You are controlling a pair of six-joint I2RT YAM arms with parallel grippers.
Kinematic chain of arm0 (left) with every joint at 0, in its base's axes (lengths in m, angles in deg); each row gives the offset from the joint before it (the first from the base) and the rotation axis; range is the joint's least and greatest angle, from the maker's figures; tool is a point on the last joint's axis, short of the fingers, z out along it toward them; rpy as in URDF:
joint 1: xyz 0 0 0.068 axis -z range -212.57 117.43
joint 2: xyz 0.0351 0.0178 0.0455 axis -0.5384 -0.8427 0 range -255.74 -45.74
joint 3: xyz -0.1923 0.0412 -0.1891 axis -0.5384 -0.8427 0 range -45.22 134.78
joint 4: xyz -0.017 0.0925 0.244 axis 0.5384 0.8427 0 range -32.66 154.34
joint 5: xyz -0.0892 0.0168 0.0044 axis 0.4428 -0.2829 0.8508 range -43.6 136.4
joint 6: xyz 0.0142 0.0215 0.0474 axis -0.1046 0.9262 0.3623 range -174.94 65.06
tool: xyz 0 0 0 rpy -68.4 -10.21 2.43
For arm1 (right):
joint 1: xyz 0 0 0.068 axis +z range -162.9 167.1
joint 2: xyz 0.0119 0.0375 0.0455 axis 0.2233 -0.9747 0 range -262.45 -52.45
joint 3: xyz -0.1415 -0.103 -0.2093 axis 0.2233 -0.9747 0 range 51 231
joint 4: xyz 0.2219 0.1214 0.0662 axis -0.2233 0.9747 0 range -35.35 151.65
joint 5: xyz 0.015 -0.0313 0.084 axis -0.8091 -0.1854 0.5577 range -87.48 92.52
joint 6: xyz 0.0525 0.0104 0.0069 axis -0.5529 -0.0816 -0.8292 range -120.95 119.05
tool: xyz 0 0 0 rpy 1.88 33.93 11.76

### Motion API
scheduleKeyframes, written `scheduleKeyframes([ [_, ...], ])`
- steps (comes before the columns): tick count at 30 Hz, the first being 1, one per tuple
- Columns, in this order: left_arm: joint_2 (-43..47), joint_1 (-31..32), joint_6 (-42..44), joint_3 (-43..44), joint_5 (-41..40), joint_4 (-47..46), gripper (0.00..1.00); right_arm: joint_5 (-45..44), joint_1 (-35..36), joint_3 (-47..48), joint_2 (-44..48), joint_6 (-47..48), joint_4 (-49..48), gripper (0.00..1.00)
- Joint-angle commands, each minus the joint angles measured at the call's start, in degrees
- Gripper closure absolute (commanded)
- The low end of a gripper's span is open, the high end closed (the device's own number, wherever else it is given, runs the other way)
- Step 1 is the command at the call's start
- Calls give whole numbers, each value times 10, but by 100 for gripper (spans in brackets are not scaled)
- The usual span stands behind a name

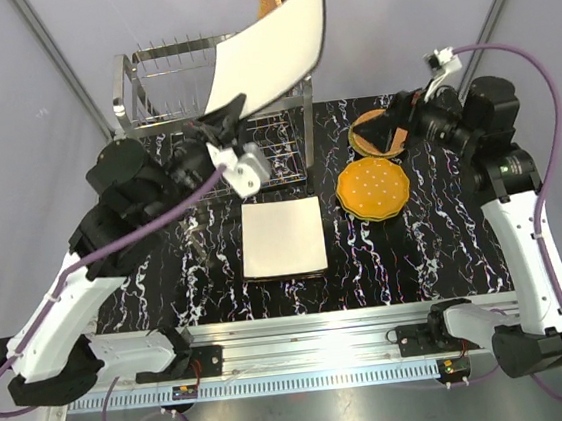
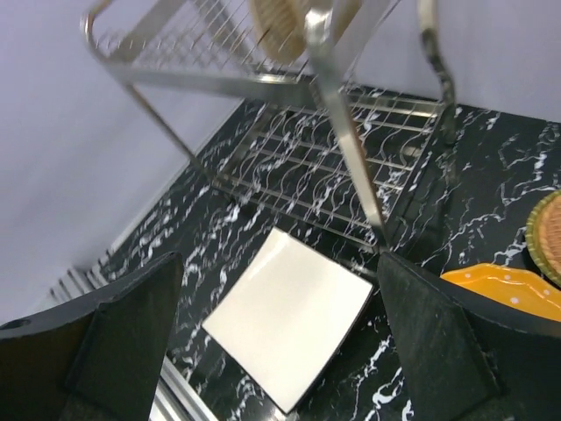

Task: Unload the plates from the dish rack
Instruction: Pass the plate from the left arm to the right

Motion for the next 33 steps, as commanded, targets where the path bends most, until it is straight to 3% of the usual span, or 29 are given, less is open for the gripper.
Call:
scheduleKeyframes([
  [1, 53, 40, 107, -17, 17, -99, 100, 13, -41, 54, -16, -95, -1, 0],
  [8, 118, 122, 162, -96, -47, -48, 100, 115, -122, 82, -32, -275, -20, 0],
  [14, 138, 164, 173, -139, -91, -16, 100, 154, -131, 44, -2, -350, -45, 0],
  [27, 132, 203, 188, -227, -165, -87, 100, 184, -128, -10, 20, -349, 18, 0],
  [33, 129, 221, 182, -269, -197, -129, 100, 175, -84, -40, 8, -350, 35, 2],
])
